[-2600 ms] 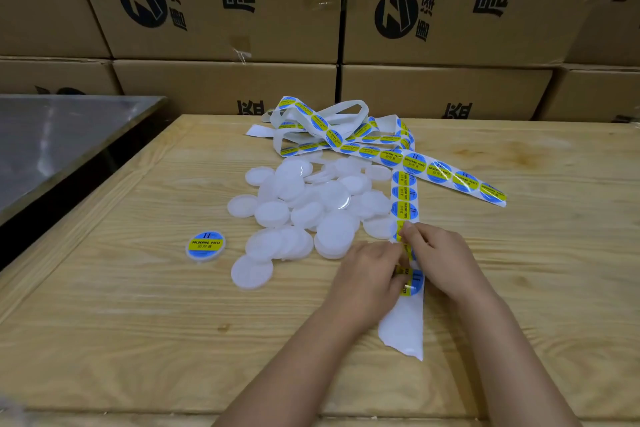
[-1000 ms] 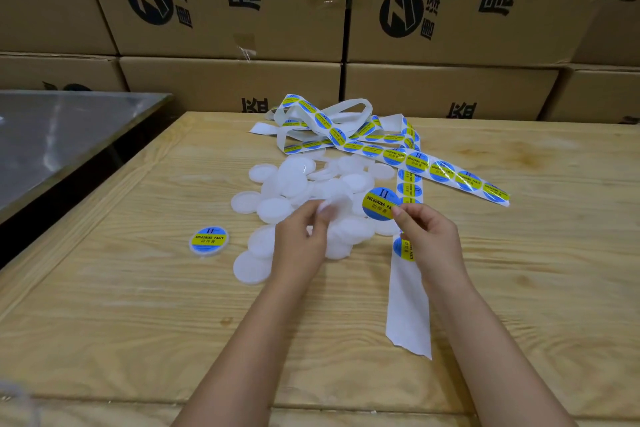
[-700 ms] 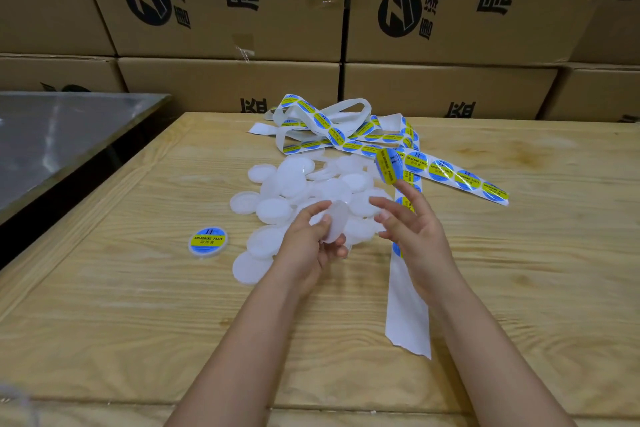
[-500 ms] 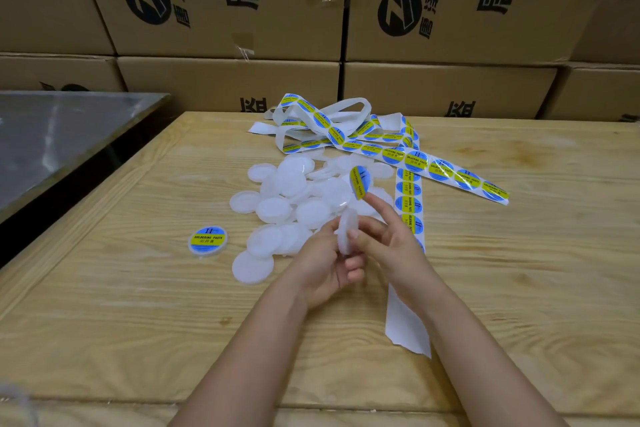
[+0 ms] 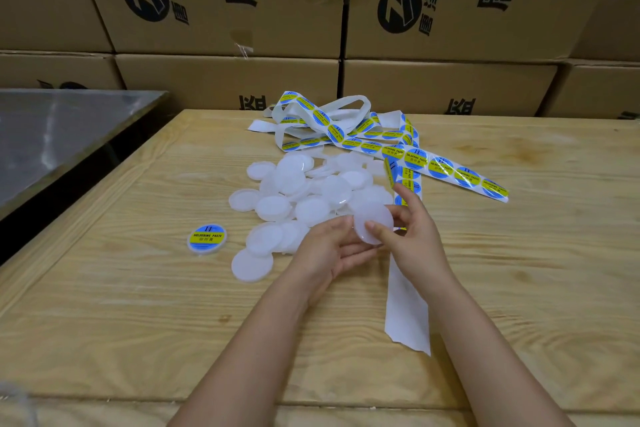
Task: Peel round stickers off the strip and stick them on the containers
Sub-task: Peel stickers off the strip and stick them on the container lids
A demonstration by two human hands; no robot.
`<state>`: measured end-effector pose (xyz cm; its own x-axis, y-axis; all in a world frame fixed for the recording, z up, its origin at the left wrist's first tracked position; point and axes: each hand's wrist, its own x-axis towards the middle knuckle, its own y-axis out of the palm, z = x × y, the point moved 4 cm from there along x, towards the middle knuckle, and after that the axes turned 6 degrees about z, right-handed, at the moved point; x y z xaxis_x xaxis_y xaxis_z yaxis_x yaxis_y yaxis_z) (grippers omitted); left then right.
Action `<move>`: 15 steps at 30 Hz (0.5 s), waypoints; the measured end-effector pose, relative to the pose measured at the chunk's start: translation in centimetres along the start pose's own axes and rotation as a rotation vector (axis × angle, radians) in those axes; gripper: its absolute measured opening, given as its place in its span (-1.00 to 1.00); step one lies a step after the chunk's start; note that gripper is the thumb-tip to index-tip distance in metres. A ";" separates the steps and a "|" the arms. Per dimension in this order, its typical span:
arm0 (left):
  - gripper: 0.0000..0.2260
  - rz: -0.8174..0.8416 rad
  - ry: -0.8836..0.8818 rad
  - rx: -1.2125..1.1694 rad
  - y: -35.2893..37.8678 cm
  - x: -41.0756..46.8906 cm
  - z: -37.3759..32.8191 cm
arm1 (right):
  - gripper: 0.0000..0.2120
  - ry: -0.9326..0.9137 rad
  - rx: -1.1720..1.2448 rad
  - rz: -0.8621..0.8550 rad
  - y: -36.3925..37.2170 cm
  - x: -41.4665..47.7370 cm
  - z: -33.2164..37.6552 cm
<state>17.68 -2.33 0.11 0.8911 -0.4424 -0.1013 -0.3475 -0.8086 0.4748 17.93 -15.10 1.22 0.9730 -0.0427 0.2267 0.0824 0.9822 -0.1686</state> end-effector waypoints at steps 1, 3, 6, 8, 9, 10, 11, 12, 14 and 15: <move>-0.73 -0.014 0.005 0.022 0.0 0.0 0.1 | -0.37 -0.018 -0.003 0.002 0.1 0.0 0.1; -0.75 -0.047 0.016 0.026 -0.2 0.2 0.1 | -0.53 -0.054 0.028 -0.069 -0.2 0.0 0.4; -0.77 -0.084 0.015 -0.012 -0.8 0.2 -0.1 | -0.86 0.025 0.212 -0.215 -1.4 0.1 0.4; -0.77 -0.077 0.011 -0.012 -1.0 0.1 -0.1 | -0.93 0.132 0.282 -0.150 -1.7 0.2 -0.2; -0.76 -0.072 0.009 -0.006 -1.0 0.1 -0.2 | -0.92 0.183 0.276 -0.087 -1.5 0.2 -0.5; -0.76 -0.066 0.008 0.002 -1.0 0.1 -0.2 | -0.91 0.226 0.264 -0.028 -1.4 0.1 -0.8; -0.75 -0.060 0.007 0.009 -1.0 0.1 -0.2 | -0.90 0.258 0.253 0.012 -1.2 0.0 -1.0; -0.75 -0.053 0.006 0.017 -1.0 0.1 -0.2 | -0.89 0.276 0.243 0.032 -1.2 0.0 -1.1; -0.74 -0.047 0.004 0.045 -1.1 0.1 -0.2 | -0.88 0.295 0.226 0.043 -1.4 0.1 -1.2; -0.74 -0.048 0.003 0.061 -1.2 0.1 -0.2 | -0.88 0.302 0.219 0.047 -1.5 0.1 -1.3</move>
<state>18.25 -1.32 -0.24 0.9078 -0.4019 -0.1200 -0.3218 -0.8508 0.4155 18.20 -16.76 0.27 0.9970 -0.0166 -0.0751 0.0200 0.9988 0.0449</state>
